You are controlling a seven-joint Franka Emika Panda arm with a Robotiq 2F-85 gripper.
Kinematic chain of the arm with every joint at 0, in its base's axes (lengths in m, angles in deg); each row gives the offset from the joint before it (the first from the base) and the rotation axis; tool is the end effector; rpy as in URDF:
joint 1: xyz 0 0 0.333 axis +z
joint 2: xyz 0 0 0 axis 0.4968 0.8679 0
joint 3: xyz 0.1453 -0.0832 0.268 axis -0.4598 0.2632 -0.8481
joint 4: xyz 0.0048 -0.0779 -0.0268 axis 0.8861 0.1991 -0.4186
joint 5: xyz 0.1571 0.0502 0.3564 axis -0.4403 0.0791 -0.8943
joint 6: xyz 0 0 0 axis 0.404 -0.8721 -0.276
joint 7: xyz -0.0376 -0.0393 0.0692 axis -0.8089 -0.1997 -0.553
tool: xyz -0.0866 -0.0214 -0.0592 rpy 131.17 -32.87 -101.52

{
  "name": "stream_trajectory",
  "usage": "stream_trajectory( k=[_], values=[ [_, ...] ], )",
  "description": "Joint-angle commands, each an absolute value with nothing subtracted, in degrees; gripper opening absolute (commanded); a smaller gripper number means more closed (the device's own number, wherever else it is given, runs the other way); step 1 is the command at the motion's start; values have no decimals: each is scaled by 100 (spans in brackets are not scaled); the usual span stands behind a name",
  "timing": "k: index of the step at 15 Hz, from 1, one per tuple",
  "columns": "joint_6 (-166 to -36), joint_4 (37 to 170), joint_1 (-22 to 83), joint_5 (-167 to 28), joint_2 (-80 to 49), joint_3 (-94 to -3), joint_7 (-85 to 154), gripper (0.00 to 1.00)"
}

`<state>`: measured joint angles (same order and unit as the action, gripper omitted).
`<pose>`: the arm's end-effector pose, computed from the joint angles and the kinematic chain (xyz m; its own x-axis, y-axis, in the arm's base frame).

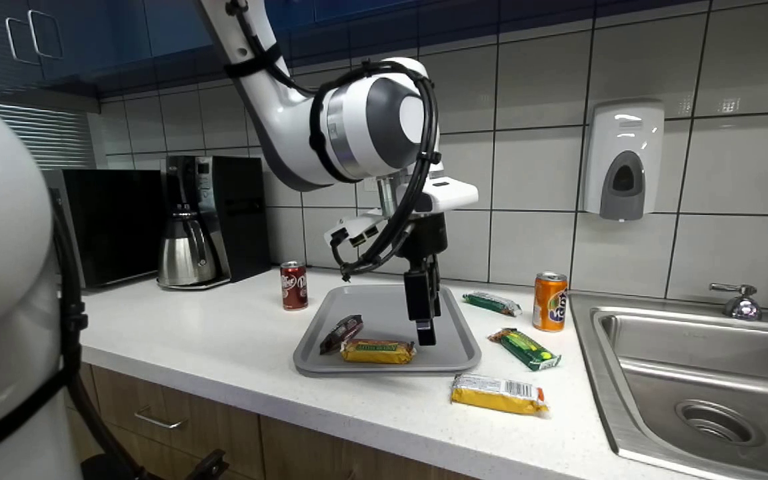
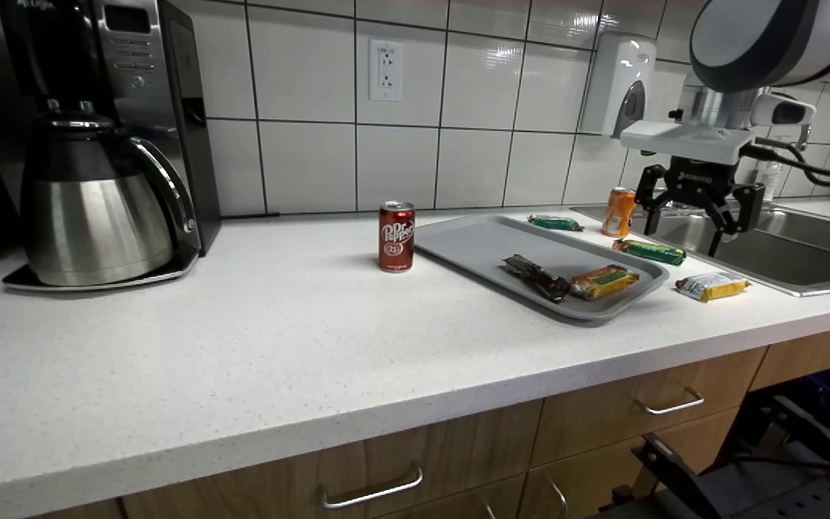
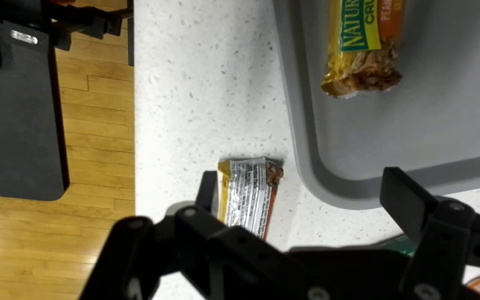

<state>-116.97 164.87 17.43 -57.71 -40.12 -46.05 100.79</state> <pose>0.3974 -0.1255 0.2859 0.2274 -0.9631 0.1438 -0.9724 -0.2325 -0.0196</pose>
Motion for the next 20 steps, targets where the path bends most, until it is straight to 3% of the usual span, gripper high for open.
stream_trajectory(
  k=[1,20],
  values=[
    [-11532,16462,1428,-5442,-4053,-4616,10585,100],
    [-11544,15330,1499,-4986,-2471,-3809,11280,100]
  ],
)
